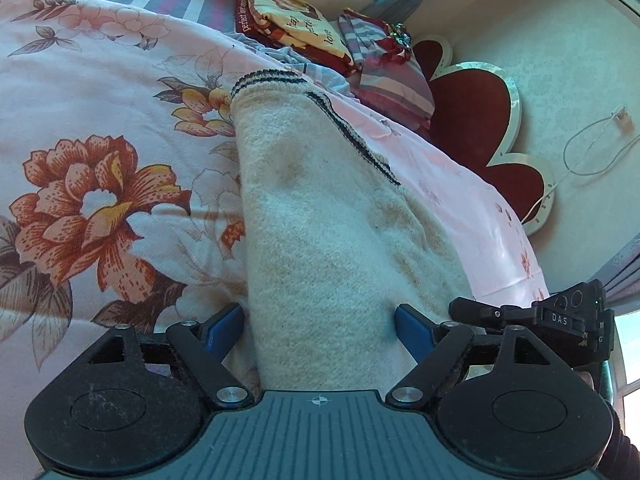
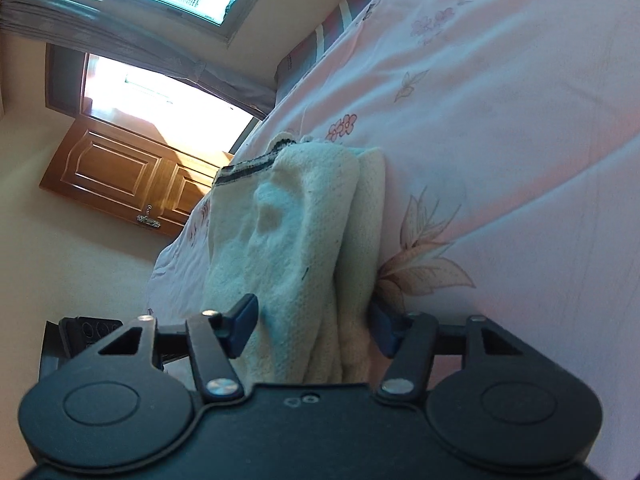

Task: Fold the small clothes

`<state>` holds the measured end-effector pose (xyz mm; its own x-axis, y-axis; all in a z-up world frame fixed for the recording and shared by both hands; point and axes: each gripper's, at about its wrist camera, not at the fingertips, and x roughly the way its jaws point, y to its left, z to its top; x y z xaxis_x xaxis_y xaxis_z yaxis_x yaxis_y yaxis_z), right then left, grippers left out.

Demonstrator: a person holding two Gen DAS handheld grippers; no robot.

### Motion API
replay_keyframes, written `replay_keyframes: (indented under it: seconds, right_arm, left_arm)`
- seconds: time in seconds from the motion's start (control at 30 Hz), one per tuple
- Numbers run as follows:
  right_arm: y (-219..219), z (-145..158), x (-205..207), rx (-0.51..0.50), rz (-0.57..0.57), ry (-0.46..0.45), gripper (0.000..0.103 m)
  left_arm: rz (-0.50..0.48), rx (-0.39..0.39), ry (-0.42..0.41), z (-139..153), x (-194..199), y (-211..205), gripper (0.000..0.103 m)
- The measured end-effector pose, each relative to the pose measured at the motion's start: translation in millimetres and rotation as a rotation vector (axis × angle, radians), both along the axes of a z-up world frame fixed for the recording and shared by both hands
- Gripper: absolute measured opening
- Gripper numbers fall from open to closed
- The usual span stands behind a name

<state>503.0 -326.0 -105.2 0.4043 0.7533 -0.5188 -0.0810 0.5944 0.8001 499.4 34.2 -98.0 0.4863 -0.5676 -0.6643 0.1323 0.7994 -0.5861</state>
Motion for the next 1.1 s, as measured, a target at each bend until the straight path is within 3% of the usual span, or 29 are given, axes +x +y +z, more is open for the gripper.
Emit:
replay_keyframes:
  seconds: [0.1, 0.27, 0.47, 0.83, 1.1]
  right_arm:
    - [3, -2, -2, 0.0, 0.017, -0.004, 0.046]
    - [5, 4, -9, -0.049, 0.027, -0.063, 0.038]
    - [9, 16, -22, -0.085, 0.007, -0.135, 0.03]
    - [38, 44, -36, -0.103, 0.044, -0.21, 0.029]
    - [103, 51, -49, -0.088, 0.117, -0.216, 0.029]
  left_arm:
    - [0.003, 0.017, -0.015, 1, 4, -6, 0.082]
    - [-0.035, 0.145, -0.064, 11, 5, -21, 0.063]
    - [-0.043, 0.175, -0.12, 23, 0, -26, 0.049]
    - [-0.071, 0.209, -0.185, 56, -25, -14, 0.045]
    - [-0.009, 0.255, -0.201, 71, -67, 52, 0.045]
